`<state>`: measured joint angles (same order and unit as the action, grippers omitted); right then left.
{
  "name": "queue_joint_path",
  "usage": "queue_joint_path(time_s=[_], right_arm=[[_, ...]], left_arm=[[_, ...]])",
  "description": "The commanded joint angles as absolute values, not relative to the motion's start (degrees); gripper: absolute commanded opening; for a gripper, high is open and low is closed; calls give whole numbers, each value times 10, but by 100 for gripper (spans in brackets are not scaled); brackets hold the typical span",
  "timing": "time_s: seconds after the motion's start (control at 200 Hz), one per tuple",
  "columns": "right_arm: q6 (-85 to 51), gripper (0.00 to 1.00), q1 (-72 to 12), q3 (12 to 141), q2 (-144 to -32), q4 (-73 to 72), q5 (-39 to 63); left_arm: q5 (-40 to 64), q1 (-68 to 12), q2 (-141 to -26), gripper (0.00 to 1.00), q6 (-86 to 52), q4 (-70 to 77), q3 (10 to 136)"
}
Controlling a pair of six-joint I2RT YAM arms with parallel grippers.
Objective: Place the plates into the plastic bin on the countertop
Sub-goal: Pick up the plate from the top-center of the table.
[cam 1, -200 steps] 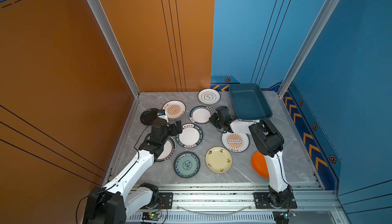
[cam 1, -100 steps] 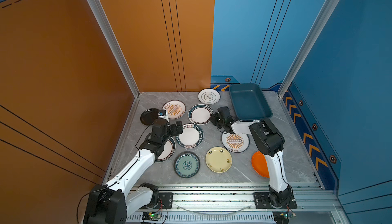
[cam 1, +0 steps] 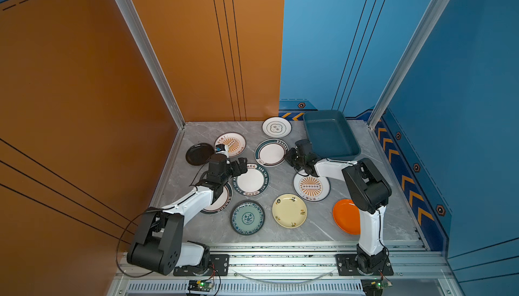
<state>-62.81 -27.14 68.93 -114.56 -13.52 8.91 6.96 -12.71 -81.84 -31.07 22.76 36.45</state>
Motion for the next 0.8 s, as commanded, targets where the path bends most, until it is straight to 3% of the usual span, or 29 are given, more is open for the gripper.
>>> queue_joint_path(time_s=[0.0,0.25,0.606,0.791], right_arm=[[-613,0,-262,674,-1086,-133,111],[-621,0,-249,658,-1033,-134,156],[-623,0,-250,641,-1010,-139,174],[-635,0,-255,637,-1007,-159,190]], left_arm=[[180,-111,-888,98,-390,375,381],[281,-114,-1054,96,-522,603,433],[270,-149,-1084,96,-539,622,467],[269,-152,-1099,90,-543,622,475]])
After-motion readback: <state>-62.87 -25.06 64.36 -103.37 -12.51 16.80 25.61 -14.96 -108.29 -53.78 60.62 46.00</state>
